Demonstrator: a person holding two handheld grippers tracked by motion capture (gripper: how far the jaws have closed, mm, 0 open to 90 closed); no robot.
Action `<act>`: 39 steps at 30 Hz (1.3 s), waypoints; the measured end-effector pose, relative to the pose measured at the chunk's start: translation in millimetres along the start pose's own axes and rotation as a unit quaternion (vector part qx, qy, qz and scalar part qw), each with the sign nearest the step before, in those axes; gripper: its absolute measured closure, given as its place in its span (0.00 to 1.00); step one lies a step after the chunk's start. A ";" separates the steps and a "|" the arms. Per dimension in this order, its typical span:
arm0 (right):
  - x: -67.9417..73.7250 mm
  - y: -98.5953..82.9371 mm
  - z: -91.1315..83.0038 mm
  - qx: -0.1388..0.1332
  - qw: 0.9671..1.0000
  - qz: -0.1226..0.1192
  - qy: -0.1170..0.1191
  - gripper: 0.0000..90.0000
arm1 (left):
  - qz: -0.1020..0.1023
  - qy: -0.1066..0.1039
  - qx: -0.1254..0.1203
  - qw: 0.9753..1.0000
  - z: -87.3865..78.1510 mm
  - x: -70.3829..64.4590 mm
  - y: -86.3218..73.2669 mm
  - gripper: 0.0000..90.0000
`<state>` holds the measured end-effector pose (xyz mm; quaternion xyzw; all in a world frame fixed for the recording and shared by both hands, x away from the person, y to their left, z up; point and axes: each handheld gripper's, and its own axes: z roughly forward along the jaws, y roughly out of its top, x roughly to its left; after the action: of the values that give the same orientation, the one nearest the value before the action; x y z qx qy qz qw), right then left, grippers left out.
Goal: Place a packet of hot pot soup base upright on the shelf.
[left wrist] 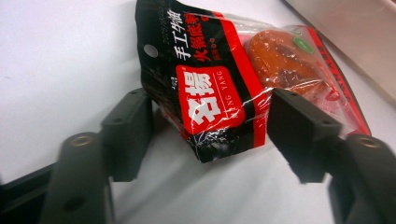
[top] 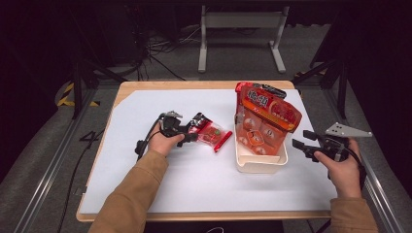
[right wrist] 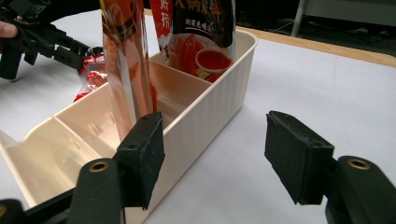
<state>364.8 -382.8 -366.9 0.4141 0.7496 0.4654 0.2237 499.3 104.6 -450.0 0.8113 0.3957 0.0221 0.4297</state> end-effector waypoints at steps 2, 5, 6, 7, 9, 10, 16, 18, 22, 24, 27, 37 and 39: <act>0.1 -0.2 0.4 0.001 1.000 -0.001 0.000 0.42 | -0.003 -0.002 -0.006 1.000 -1.3 0.8 -0.3 0.51; 0.0 -0.3 0.6 0.001 1.000 -0.001 0.001 0.42 | -0.013 -0.010 -0.011 1.000 -1.5 1.6 -1.4 0.58; 0.1 -0.3 0.6 0.001 1.000 -0.002 0.001 0.42 | -0.017 -0.011 -0.010 1.000 -1.1 1.5 -1.9 0.60; 0.0 -0.3 0.6 0.000 1.000 -0.002 0.001 0.42 | -0.020 -0.013 -0.009 1.000 -0.6 1.1 -2.4 0.63; 0.2 -0.2 0.8 0.000 1.000 -0.003 0.001 0.42 | -0.026 -0.014 -0.012 0.999 -0.1 1.3 -3.2 0.68; 0.3 -0.3 0.9 0.001 1.000 -0.003 0.002 0.42 | -0.028 -0.014 -0.013 0.999 -0.1 1.5 -3.1 0.71; 0.2 -0.5 1.3 0.001 1.000 -0.004 0.002 0.42 | -0.030 -0.006 -0.015 0.999 -0.6 2.2 -2.9 0.84; 0.1 -0.5 1.2 0.001 1.000 -0.005 0.002 0.42 | -0.036 -0.002 -0.015 0.999 -0.3 2.4 -3.3 0.86; 0.1 -0.5 1.2 0.003 1.000 -0.008 0.003 0.43 | -0.033 0.006 -0.009 0.999 -0.8 2.6 -3.7 0.96; 0.1 -0.6 1.3 0.003 1.000 -0.008 0.003 0.44 | -0.028 0.011 -0.005 1.000 -1.3 2.1 -3.6 0.99; 0.1 -0.7 1.4 0.004 1.000 -0.007 0.002 0.44 | -0.025 0.013 -0.003 1.000 -2.2 1.2 -2.9 0.99; -0.6 -1.0 -0.4 0.015 1.000 -0.008 0.002 0.53 | -0.017 0.018 -0.008 1.000 -5.3 -2.7 -1.0 0.99; -1.2 -1.3 -0.8 0.016 1.000 -0.006 0.004 0.54 | -0.014 0.020 -0.008 1.000 -6.3 -3.9 -0.4 0.99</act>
<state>364.3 -384.5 -367.7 0.4113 0.7605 0.4534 0.2168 494.0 106.5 -445.1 0.8015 0.4153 0.0351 0.4289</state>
